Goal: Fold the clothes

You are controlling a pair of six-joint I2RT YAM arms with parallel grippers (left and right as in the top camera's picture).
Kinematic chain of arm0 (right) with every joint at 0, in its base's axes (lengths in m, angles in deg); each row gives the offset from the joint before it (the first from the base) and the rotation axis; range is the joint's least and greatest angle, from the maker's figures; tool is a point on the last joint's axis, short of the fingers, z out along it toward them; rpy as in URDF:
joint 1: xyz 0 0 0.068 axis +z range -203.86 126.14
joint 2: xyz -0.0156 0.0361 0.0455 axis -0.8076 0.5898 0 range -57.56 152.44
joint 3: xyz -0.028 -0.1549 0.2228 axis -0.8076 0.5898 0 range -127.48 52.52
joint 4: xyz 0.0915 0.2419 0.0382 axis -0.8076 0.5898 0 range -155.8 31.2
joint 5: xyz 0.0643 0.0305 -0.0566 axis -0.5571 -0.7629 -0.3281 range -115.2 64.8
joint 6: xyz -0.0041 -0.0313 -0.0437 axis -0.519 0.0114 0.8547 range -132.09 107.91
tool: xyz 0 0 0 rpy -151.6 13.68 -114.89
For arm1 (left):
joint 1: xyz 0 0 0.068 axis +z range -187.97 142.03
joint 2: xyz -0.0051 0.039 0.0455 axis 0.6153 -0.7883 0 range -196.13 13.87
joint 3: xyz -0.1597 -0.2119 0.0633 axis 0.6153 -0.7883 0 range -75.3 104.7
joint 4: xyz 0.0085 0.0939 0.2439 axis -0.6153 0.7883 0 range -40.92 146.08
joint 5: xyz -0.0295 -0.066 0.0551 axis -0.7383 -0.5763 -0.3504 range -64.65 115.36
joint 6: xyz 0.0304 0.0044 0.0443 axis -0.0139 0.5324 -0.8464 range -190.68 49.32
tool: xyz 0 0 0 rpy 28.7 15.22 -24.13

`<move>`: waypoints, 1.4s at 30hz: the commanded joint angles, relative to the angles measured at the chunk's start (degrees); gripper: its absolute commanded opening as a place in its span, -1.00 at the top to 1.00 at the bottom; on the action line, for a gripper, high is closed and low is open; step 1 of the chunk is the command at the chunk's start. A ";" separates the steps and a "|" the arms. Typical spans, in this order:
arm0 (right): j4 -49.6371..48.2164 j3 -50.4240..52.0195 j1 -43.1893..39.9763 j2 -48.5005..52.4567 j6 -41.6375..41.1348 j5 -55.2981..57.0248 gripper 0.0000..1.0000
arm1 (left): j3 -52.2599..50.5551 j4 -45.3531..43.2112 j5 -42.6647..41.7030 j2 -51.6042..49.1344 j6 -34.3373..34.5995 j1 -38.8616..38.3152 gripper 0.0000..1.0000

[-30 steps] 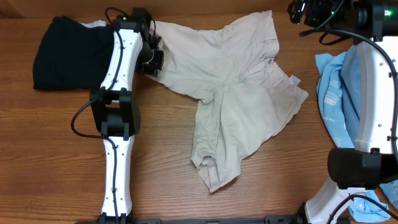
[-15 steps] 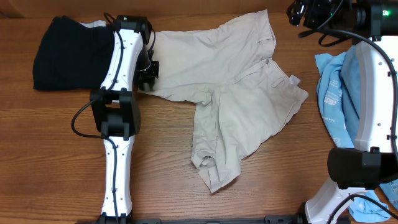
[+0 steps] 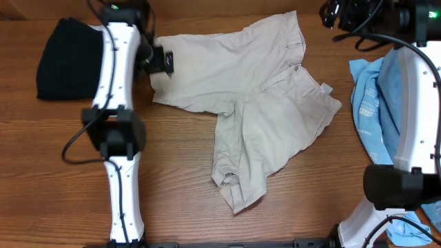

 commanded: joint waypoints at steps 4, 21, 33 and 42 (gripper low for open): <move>9.31 -4.61 0.09 -9.66 -0.31 0.63 -0.93 | 2.99 0.09 -0.42 26.08 0.31 -2.69 -1.00; 20.33 -2.19 0.07 -21.46 -3.06 9.62 -1.00 | -25.11 0.04 -3.76 34.84 -10.03 -26.97 -1.00; 18.51 -2.19 -0.92 -16.11 -3.06 11.54 -1.00 | -56.81 -8.44 -10.69 34.84 -16.48 -34.25 -0.94; 18.40 -2.19 -1.16 -13.20 -3.06 11.43 -1.00 | -67.82 -21.24 -7.43 34.84 -17.51 -41.55 -0.93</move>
